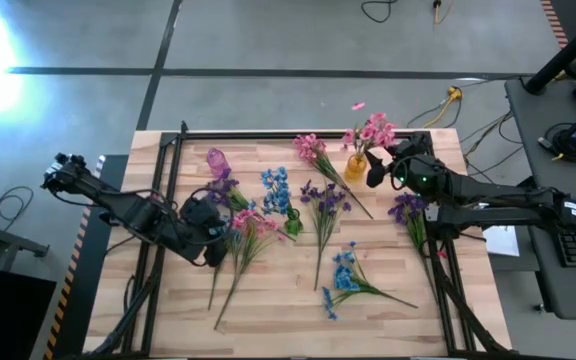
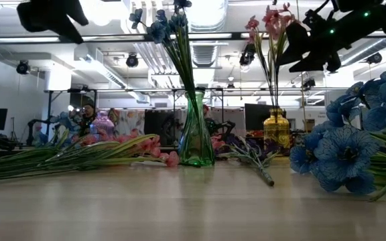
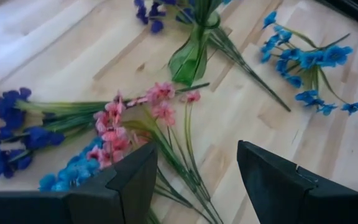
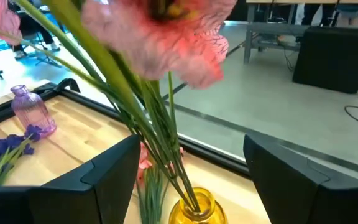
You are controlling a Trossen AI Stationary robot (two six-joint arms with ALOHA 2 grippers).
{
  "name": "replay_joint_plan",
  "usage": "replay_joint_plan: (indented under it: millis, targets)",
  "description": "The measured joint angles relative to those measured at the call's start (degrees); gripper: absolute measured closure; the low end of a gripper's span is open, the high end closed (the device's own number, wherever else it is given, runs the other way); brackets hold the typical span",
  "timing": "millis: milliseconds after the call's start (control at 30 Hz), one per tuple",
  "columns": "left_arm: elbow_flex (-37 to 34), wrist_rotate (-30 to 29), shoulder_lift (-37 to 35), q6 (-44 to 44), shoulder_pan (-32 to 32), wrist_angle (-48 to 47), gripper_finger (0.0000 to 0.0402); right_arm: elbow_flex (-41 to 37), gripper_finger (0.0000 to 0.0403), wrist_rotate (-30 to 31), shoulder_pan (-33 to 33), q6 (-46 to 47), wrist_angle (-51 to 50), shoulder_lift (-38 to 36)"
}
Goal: Sort flowers into vase by color
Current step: Put the right violet flowers into the violet vase
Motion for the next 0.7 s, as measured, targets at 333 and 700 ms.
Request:
replay_joint_plan:
  millis: [333, 700]
  targets:
    - [-2.7, 4.6, 0.0, -4.5, 0.0, -0.3, 0.0192, 0.0, 0.0128, -4.1, 0.0, 3.9, -2.6, 0.0]
    - [-3.6, 10.6, 0.0, -9.5, 0.0, -3.9, 0.0192, 0.0, 0.0129, -13.3, 0.2, 12.8, -9.4, 0.1]
